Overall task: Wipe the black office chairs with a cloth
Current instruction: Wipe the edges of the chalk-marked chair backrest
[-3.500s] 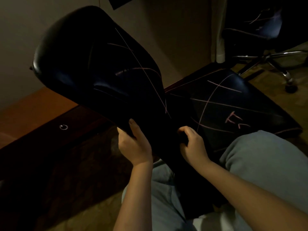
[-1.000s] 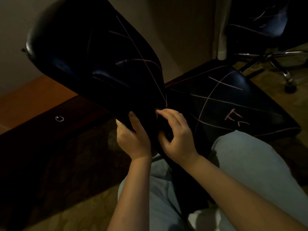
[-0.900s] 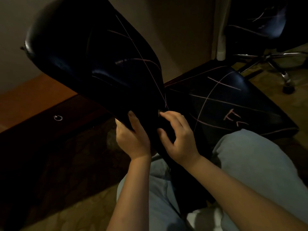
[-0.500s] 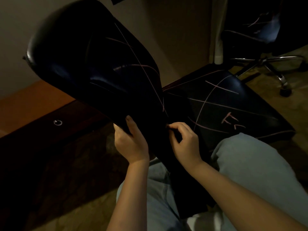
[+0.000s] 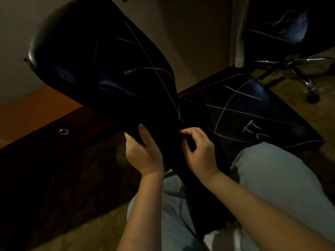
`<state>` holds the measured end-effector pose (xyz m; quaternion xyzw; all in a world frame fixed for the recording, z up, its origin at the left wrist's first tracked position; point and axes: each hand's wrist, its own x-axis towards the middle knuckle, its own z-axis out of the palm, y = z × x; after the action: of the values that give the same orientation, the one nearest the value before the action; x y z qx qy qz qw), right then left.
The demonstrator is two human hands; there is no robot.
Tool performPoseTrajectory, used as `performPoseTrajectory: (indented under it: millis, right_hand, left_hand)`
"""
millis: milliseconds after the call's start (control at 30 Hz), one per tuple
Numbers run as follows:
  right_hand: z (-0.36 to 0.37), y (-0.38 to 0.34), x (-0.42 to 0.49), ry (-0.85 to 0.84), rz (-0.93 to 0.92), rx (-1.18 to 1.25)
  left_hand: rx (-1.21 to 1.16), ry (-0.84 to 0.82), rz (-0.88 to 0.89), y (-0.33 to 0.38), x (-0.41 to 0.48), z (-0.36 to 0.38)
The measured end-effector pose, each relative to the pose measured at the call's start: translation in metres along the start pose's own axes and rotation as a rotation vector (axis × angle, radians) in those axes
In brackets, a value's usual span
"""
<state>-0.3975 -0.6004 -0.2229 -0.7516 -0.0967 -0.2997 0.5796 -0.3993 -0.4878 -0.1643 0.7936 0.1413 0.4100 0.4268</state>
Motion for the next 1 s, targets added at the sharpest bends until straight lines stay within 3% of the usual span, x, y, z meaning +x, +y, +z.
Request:
performPoseTrajectory:
  millis: [267,433,633,767,1000]
  right_hand:
    - [-0.010,0.041,-0.024,-0.134,0.389,0.027]
    - [0.000,0.016,-0.016,0.034,0.255,0.012]
    - [0.005,-0.021,0.008,0.054,-0.052,0.045]
    - [0.011,-0.011,-0.002,0.087,-0.052,0.018]
    - [0.007,0.025,-0.028,0.057,0.176,0.044]
  left_hand:
    - [0.002,-0.004,-0.003,-0.002,0.001,0.000]
    - [0.000,0.004,-0.004,0.000,0.001,-0.002]
    - [-0.018,0.005,0.018,0.002,0.000,-0.002]
    - [-0.012,0.030,0.049,0.000,-0.001,0.000]
    - [-0.046,0.034,0.041,-0.004,-0.001,0.002]
